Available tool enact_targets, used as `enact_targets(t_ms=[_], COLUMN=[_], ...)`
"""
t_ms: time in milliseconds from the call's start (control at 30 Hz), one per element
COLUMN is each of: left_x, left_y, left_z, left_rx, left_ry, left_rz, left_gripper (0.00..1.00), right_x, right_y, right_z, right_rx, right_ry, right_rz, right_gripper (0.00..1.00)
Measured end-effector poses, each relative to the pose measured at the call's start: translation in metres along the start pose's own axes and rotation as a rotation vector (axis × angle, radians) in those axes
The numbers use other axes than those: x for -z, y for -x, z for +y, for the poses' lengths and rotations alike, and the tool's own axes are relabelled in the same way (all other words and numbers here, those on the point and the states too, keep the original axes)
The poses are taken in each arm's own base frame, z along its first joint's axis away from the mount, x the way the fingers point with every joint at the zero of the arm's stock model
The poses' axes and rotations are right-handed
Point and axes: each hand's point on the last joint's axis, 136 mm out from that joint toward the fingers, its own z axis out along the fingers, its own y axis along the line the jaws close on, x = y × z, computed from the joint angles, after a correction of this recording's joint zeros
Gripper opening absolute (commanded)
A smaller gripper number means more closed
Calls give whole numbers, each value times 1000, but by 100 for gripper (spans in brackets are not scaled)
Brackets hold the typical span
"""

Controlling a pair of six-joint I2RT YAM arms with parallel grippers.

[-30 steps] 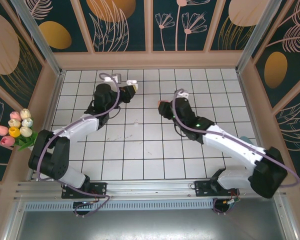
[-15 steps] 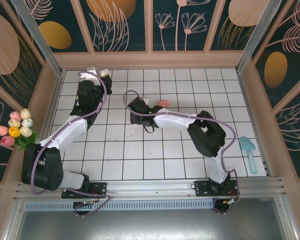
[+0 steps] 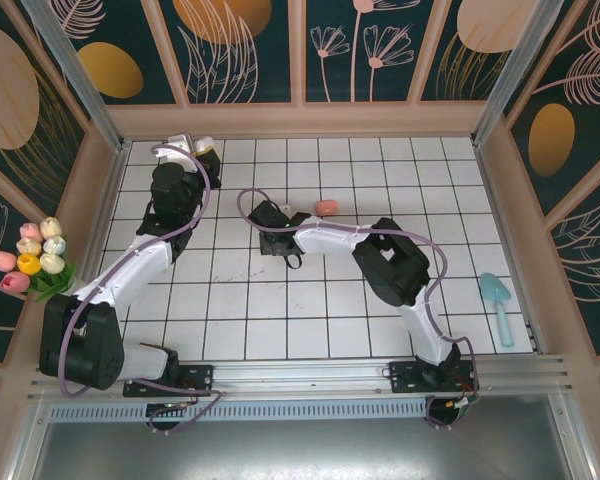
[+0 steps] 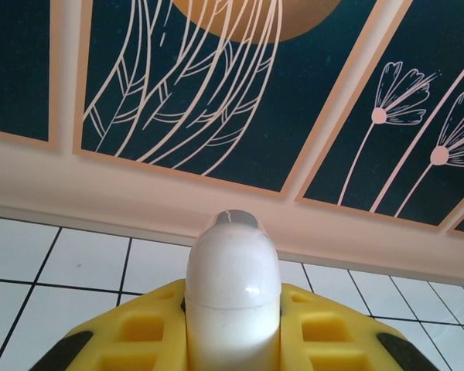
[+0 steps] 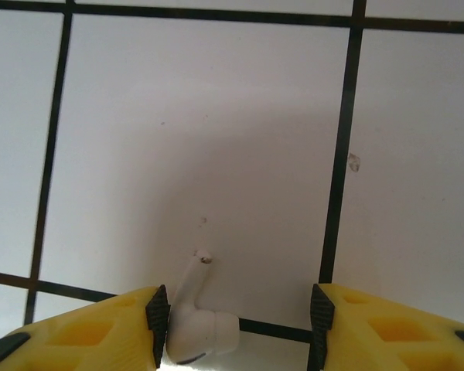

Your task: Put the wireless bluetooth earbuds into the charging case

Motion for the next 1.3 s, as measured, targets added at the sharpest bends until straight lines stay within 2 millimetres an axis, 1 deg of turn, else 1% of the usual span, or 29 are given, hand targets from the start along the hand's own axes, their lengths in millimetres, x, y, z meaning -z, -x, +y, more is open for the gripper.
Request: enact_targets(t_ms=[67,233,367,467,567,667,833,900,1000,1100,1200,1300], left_x=[1,2,2,3,5,8,15,19,24,27,28,27], left_y=[1,0,-2,-5,-8,-15,-31,-38,-46,-50,-53,-57], left_z=[-2,-7,-14,-22,-31,-41,-63,-75,-89,-100,-105,-105], left_rx=[1,4,13,28,39,49,49,46,43,41,40,40], left_ry=[-8,-39,-81,-125,-178,-238,-332,-369,-409,-444,-457,-459], left_rz=[0,7,22,40,57,80,120,140,158,170,171,177], left_gripper=[0,0,0,0,0,0,0,0,0,0,0,0], right_x=[0,-1,-3,0,7,16,35,44,54,62,71,75], right_y=[1,2,2,1,-4,-17,-46,-59,-75,-85,-88,-87], right_z=[0,-2,-6,-9,-16,-31,-65,-81,-101,-111,-113,-110], right_rx=[0,8,17,6,2,0,-33,-57,-107,-158,-198,-227], right_ry=[-3,-9,-15,0,7,-6,-34,-49,-55,-47,-19,13], right_rz=[-5,-9,-22,-40,-48,-35,-6,6,27,37,37,34], right_gripper=[50,36,27,24,23,23,24,29,42,49,51,51])
